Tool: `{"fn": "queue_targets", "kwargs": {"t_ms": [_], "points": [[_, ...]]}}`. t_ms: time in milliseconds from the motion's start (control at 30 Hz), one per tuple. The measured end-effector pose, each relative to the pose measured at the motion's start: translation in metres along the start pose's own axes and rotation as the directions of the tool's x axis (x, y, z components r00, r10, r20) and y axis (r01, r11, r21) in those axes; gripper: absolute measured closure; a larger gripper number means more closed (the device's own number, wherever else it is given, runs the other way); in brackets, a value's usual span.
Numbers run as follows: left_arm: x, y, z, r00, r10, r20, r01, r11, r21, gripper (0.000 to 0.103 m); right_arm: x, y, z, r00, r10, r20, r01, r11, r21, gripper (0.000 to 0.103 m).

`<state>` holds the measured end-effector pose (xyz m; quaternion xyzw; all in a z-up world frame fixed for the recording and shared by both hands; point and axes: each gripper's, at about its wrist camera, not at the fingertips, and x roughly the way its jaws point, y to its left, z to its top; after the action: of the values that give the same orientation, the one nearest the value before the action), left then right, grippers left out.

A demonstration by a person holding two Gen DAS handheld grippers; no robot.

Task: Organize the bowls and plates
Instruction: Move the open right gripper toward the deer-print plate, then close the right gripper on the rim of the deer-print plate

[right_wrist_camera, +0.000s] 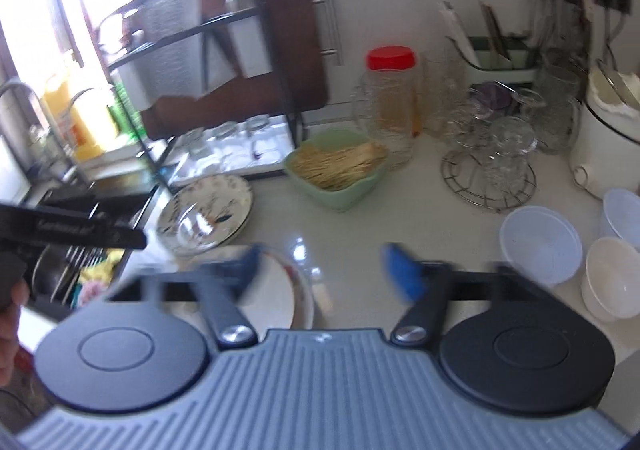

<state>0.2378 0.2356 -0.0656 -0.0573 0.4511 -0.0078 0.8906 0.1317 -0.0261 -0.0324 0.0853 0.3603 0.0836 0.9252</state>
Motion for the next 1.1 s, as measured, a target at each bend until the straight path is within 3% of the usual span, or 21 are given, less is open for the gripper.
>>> {"fn": "queue_targets", "kwargs": {"t_ms": [133,567,933,1100], "points": [[0.020,0.010,0.008,1.000,-0.001,-0.003,0.001,0.998,0.069,0.013,0.015,0.008,0.007,0.999,0.000,-0.037,0.000,1.000,0.021,0.015],[0.078,0.077,0.036,0.999,-0.047,0.008,0.047,0.999,-0.021,0.010,0.085,0.055,0.015,0.988,0.075,-0.138,-0.068,0.996,0.056,0.015],[0.122,0.109,0.064,0.996,-0.065,-0.060,0.067,0.997,0.025,0.010,0.151,0.069,0.023,0.977,0.105,-0.188,-0.066,0.977,0.201,0.018],[0.144,0.120,0.073,0.991,-0.094,-0.092,0.094,0.996,-0.010,0.010,0.173,0.074,0.028,0.971,0.124,-0.206,-0.071,0.966,0.247,0.020]]}}
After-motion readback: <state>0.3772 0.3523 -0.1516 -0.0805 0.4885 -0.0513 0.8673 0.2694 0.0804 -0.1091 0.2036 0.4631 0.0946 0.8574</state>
